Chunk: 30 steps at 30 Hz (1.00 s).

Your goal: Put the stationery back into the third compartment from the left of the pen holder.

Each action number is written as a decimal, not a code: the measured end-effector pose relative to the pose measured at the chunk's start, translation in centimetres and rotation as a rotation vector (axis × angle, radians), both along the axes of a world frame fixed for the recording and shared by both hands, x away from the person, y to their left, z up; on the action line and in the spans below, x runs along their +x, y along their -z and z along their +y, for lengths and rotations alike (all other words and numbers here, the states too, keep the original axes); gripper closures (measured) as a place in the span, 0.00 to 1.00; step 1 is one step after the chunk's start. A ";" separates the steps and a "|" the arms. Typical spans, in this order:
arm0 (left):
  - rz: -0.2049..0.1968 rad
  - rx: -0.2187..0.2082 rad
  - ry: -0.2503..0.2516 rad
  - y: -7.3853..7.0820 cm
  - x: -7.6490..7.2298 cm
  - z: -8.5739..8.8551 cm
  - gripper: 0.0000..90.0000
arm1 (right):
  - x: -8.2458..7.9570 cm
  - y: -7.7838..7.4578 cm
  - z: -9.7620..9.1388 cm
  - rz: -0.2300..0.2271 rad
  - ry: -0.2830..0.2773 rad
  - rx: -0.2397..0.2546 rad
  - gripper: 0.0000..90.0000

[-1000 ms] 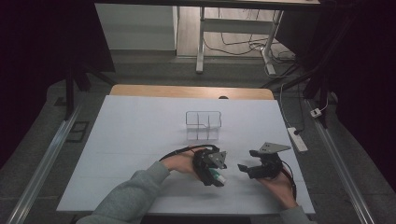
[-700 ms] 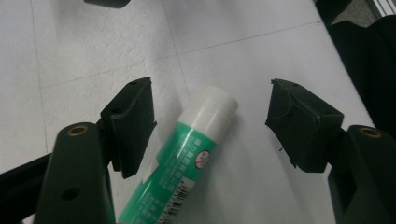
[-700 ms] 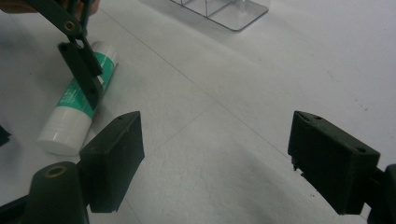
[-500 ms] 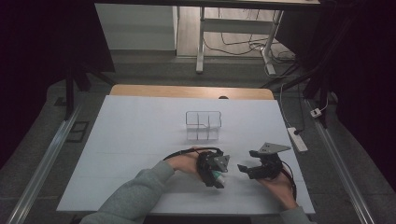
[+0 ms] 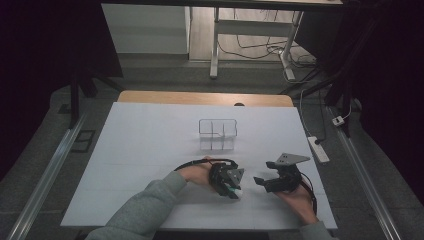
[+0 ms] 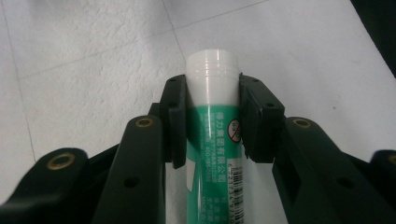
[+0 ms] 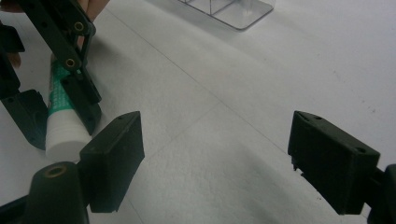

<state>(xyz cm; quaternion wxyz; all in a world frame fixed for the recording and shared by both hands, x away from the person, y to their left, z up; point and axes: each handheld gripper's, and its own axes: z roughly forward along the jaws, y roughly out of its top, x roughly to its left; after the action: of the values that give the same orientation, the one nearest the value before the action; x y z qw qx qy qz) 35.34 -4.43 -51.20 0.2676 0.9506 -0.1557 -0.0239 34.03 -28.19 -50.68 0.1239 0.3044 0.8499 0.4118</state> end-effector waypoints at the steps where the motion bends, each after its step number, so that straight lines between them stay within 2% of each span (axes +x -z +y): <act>1: 0.000 -0.001 0.002 0.0 0.0 0.0 0.71 | 0.0 0.0 0.0 0.000 0.000 0.000 0.20; 6: -0.011 -0.002 -0.007 -0.3 0.0 0.3 0.71 | 0.0 0.0 -0.1 -0.004 0.010 -0.004 0.20; 14: -0.007 -0.105 -0.086 -2.1 0.2 1.7 0.72 | -0.1 0.0 0.1 -0.002 0.000 -0.003 0.20; 16: -0.005 -0.119 -0.110 -2.5 0.2 2.1 0.72 | -0.1 0.0 0.1 0.000 -0.001 -0.001 0.20; 18: -0.020 -0.128 -0.141 -2.8 0.2 2.3 0.72 | -0.1 0.0 0.0 0.000 0.000 -0.001 0.20; 22: -0.008 -0.155 -0.197 -3.1 0.3 2.9 0.72 | -0.1 -0.1 0.1 -0.005 0.002 -0.009 0.20; 26: -0.017 -0.177 -0.256 -3.4 0.5 3.6 0.71 | -0.1 -0.1 0.2 -0.004 -0.005 -0.003 0.20; 28: -0.030 -0.200 -0.293 -3.7 0.5 3.9 0.72 | -0.1 -0.1 0.2 -0.007 -0.001 -0.001 0.20; 30: -0.023 -0.224 -0.315 -4.0 0.6 4.3 0.71 | -0.1 -0.2 0.1 -0.009 0.002 0.001 0.20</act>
<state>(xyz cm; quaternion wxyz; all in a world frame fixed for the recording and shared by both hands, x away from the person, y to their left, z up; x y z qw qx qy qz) 35.98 -0.13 -47.19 0.3702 0.9278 -0.0099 0.0465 33.94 -28.08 -50.49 0.1278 0.3034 0.8488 0.4137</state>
